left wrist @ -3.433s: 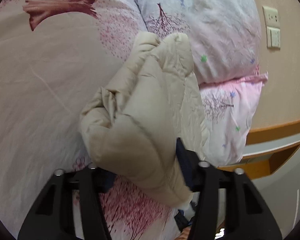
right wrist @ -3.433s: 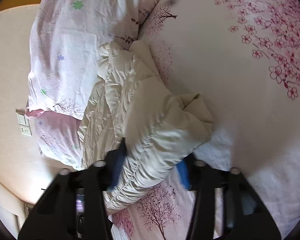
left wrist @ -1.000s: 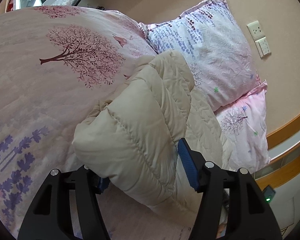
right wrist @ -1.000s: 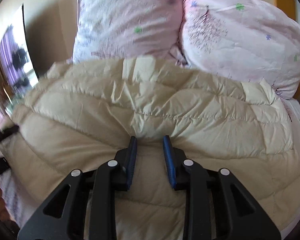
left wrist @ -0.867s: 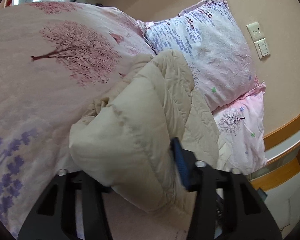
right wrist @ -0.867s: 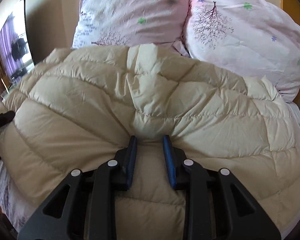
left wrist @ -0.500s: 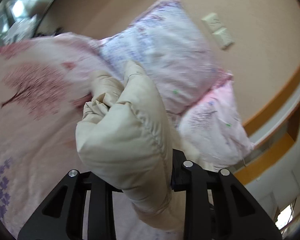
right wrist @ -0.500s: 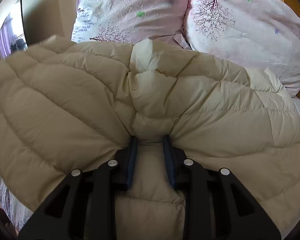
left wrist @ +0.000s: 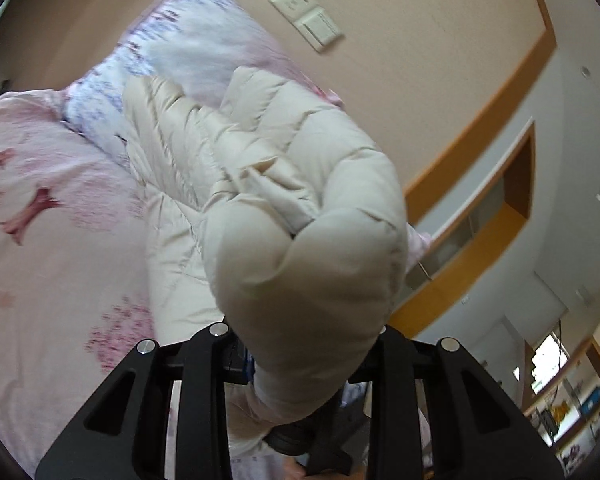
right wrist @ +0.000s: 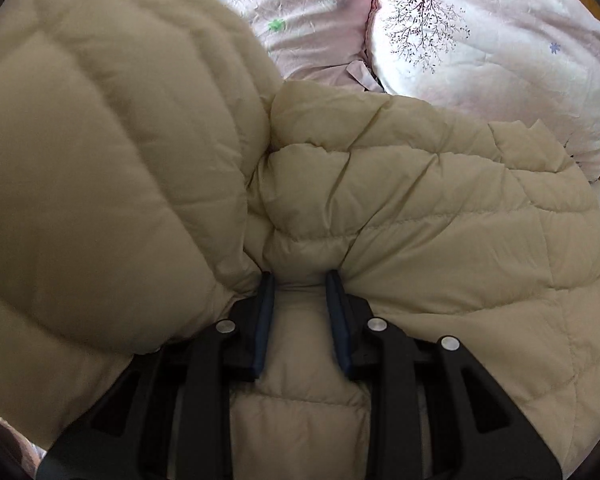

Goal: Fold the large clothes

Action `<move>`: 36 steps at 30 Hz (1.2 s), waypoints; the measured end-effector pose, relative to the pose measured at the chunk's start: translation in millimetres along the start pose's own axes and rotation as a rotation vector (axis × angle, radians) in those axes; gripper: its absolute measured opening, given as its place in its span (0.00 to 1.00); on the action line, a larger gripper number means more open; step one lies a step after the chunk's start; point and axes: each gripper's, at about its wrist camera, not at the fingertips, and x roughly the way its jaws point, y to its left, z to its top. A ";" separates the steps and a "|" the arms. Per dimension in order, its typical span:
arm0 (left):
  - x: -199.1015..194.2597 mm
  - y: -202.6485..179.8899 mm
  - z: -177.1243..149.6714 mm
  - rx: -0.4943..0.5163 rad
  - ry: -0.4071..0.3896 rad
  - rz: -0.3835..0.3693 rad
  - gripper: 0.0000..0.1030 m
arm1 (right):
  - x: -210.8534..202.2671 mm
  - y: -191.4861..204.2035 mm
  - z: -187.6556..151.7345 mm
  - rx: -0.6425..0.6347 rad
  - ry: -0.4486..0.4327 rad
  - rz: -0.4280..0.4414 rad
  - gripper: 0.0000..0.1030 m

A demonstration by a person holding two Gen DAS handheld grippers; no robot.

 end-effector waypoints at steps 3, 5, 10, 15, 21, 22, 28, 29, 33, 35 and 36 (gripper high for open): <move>9.9 -10.4 -8.4 0.021 0.030 -0.011 0.28 | -1.0 -5.3 1.9 0.010 0.004 0.035 0.28; 15.2 -16.1 -13.3 0.028 0.045 -0.012 0.28 | -4.3 -15.0 3.8 0.038 0.008 0.091 0.28; 28.6 -28.1 -21.2 0.048 0.085 -0.010 0.28 | -33.0 -55.0 0.0 0.139 -0.010 0.212 0.29; 37.5 -37.3 -28.0 0.079 0.110 -0.004 0.28 | -78.0 -100.3 -14.9 0.174 -0.111 0.105 0.38; 51.8 -55.7 -39.3 0.138 0.149 -0.004 0.28 | -59.2 -143.0 -26.1 0.251 -0.010 0.026 0.37; 57.3 -61.9 -43.5 0.162 0.166 -0.008 0.28 | -54.8 -146.2 -25.4 0.262 -0.004 0.038 0.37; 96.8 -80.9 -72.6 0.197 0.309 -0.059 0.29 | -36.7 -165.1 -21.1 0.324 0.008 0.131 0.36; 104.1 -82.0 -77.8 0.193 0.336 -0.067 0.28 | -36.0 -168.0 -21.7 0.332 0.005 0.146 0.36; 128.6 -84.7 -95.6 0.194 0.413 -0.066 0.29 | -39.4 -174.9 -24.5 0.329 -0.015 0.183 0.33; 138.5 -84.5 -105.3 0.206 0.441 -0.050 0.29 | -52.3 -183.0 -29.4 0.323 -0.039 0.180 0.33; 141.1 -84.4 -107.5 0.210 0.448 -0.043 0.29 | -58.0 -187.4 -31.8 0.322 -0.050 0.174 0.33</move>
